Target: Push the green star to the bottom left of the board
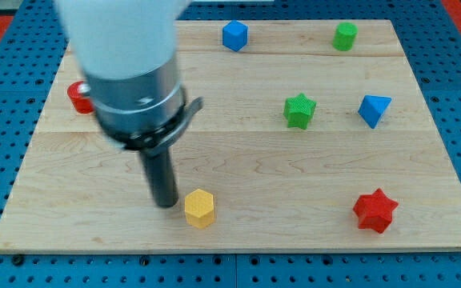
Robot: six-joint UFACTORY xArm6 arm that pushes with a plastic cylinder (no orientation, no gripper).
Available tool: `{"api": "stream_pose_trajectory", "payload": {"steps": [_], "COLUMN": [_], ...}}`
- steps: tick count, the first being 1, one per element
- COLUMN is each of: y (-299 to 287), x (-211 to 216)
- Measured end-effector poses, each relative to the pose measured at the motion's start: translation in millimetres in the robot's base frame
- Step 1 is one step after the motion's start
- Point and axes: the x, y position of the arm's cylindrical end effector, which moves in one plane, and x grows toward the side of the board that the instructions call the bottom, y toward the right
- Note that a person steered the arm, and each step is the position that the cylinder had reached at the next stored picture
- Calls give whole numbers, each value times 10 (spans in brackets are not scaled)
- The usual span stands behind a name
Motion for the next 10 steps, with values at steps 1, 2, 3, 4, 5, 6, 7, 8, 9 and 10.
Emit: {"api": "stream_pose_trajectory", "payload": {"steps": [1, 2, 3, 4, 5, 6, 7, 8, 9, 10], "y": [221, 474, 623, 1352, 1866, 2002, 2229, 2161, 2443, 1878], "x": [272, 290, 506, 297, -279, -775, -988, -1249, -1418, -1519]}}
